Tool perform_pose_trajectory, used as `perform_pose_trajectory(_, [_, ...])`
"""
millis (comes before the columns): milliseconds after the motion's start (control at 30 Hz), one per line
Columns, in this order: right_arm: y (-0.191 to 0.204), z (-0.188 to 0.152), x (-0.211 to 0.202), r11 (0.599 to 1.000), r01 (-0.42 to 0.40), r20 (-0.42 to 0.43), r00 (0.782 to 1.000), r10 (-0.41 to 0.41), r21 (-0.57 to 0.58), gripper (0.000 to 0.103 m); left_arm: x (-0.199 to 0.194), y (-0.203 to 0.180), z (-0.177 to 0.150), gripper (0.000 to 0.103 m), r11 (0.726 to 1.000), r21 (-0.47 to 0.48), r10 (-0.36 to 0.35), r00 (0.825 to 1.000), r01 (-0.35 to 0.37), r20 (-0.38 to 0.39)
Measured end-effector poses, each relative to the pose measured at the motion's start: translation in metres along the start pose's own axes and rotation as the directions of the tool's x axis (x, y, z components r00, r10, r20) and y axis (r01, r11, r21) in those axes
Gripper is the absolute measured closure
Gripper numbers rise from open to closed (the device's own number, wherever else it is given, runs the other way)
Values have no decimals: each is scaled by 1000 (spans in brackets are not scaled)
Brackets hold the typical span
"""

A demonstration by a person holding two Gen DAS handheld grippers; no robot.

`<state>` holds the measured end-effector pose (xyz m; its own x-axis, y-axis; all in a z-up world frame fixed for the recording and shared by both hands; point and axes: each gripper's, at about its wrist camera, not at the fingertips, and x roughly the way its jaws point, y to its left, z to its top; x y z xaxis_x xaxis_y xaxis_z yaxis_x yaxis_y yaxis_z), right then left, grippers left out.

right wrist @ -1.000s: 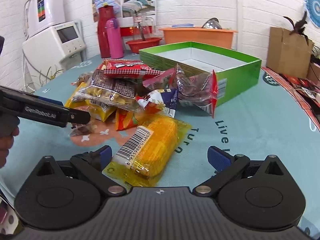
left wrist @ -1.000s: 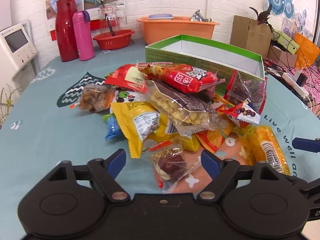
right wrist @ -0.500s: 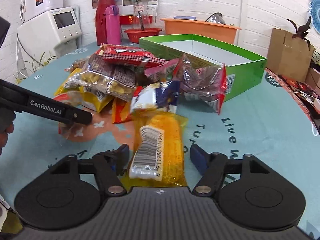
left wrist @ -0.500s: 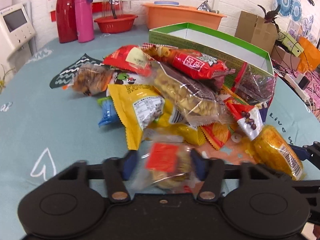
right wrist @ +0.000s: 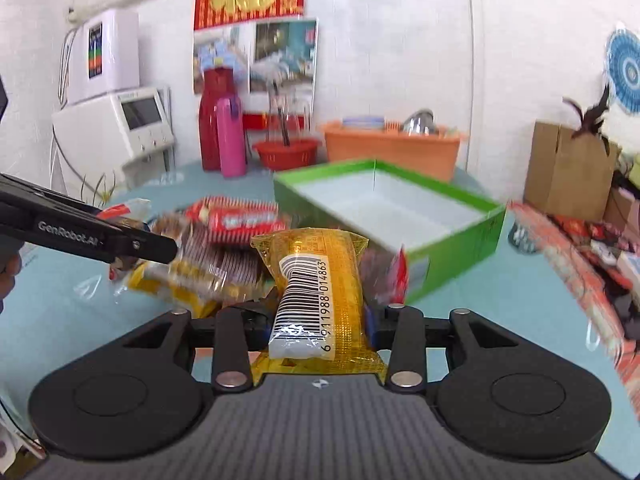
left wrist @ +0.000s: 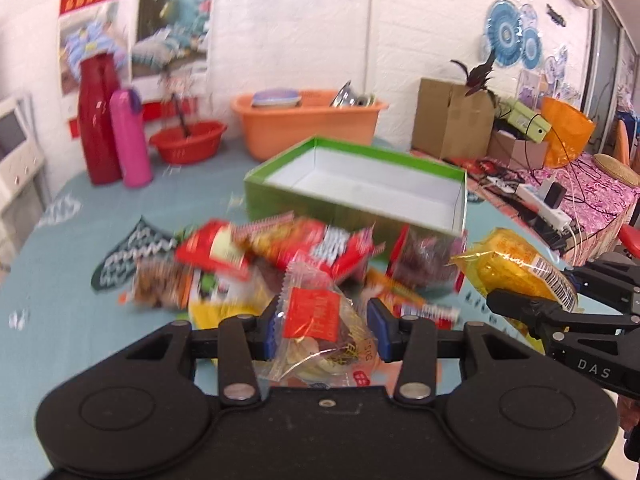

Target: Organize snacks

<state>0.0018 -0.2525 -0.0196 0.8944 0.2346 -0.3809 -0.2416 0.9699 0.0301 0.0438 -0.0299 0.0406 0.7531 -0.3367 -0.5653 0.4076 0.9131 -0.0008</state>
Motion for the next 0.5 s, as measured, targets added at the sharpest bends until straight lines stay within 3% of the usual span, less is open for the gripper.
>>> perform_pose_trajectory(200, [-24, 32, 26, 997, 69, 78, 995, -67, -24, 37, 39, -16, 50, 33, 999, 20, -34, 999, 33, 24])
perform_pose_trajectory(267, [-32, 37, 40, 995, 89, 85, 993, -86, -40, 37, 56, -22, 64, 32, 999, 33, -6, 1000, 5, 30])
perform_pose_trajectory(500, [-62, 48, 101, 987, 151, 71, 987, -147, -52, 38, 123, -22, 94, 33, 1000, -4, -18, 1000, 18, -9])
